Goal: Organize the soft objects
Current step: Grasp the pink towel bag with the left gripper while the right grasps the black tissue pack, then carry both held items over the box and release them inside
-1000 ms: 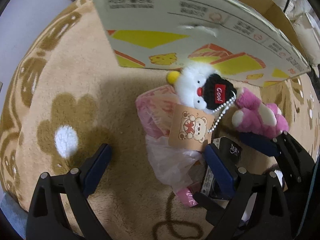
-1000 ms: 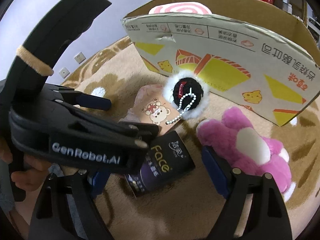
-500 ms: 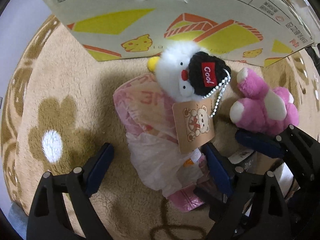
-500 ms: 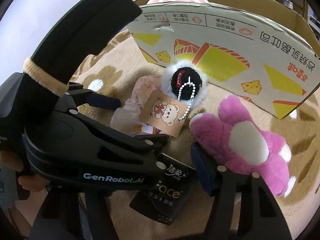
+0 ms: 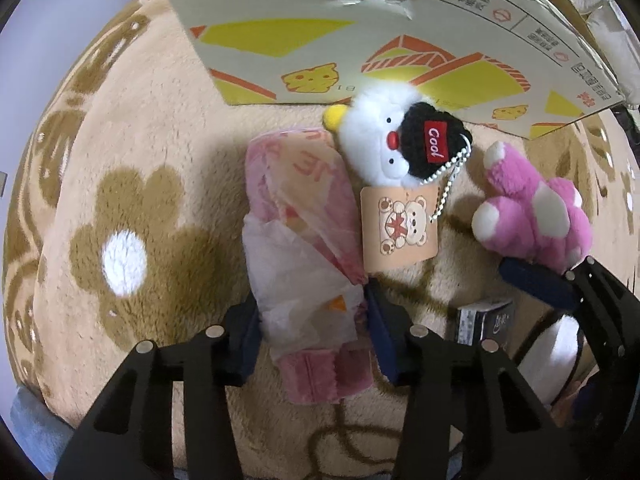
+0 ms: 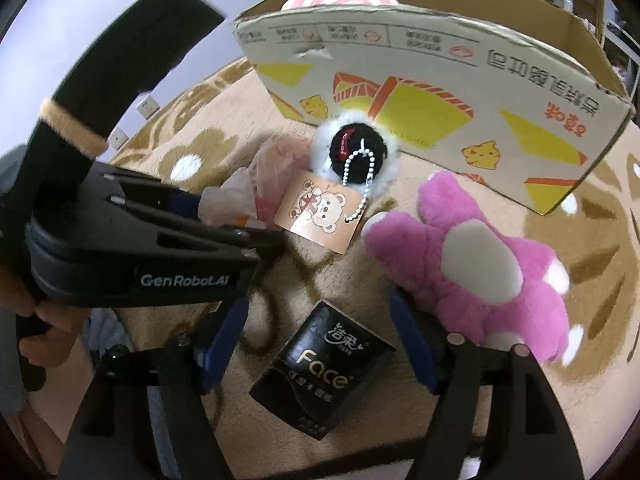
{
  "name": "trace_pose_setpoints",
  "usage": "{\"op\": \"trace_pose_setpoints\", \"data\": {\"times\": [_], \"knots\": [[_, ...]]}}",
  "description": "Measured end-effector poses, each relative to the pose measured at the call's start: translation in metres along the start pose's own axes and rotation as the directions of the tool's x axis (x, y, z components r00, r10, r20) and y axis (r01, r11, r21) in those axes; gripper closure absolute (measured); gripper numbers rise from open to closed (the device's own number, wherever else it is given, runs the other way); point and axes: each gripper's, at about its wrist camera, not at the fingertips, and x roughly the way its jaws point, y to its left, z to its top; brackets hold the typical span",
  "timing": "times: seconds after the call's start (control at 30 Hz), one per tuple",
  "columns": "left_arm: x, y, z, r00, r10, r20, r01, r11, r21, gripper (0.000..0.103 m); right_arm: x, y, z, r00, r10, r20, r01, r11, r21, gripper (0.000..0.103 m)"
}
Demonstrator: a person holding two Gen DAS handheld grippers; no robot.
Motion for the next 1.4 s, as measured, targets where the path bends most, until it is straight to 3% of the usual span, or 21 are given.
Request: {"op": "trace_pose_setpoints", "data": {"times": [0.23,0.27,0.3,0.37,0.5,0.73,0.9,1.07,1.4], "knots": [[-0.007,0.004,-0.012,0.999,0.037,0.018,-0.037,0.999,-0.013,0.058,0.009,0.002,-0.004,0.996,-0.062,-0.06,0.064,0.998,0.029,0.019],[-0.013,0.007,-0.014,0.999,0.047,0.026,-0.047,0.999,-0.018,0.058,0.013,-0.002,-0.005,0.995,-0.061,-0.076,0.065,0.997,0.046,0.024],[-0.023,0.016,-0.017,0.998,0.055,0.034,-0.055,0.998,-0.023,0.058,0.015,-0.002,-0.006,0.994,-0.058,-0.095,0.064,0.996,0.066,0.037],[-0.028,0.016,-0.022,0.996,0.072,0.054,-0.071,0.997,-0.033,0.058,0.02,-0.009,-0.007,0.99,-0.068,-0.124,0.08,0.992,0.099,0.04],[-0.047,0.003,-0.031,0.993,0.083,0.089,-0.079,0.996,-0.041,0.059,0.019,-0.01,-0.004,0.992,-0.073,-0.099,0.084,0.99,0.109,0.043],[-0.076,0.001,-0.043,0.981,0.103,0.167,-0.094,0.994,-0.059,0.059,-0.007,-0.011,0.007,0.994,-0.098,0.037,0.093,0.989,0.116,0.044],[-0.1,-0.004,-0.053,0.96,0.113,0.256,-0.096,0.992,-0.078,0.059,-0.032,-0.009,0.008,0.984,-0.128,0.124,0.114,0.987,0.116,0.044],[-0.123,-0.014,-0.049,0.925,0.133,0.355,-0.109,0.99,-0.087,0.059,-0.063,-0.021,0.006,0.969,-0.149,0.198,0.122,0.983,0.14,0.044],[-0.147,-0.009,-0.035,0.875,0.137,0.465,-0.105,0.99,-0.094,0.061,-0.119,-0.038,0.011,0.919,-0.208,0.334,0.156,0.972,0.176,0.044]]}}
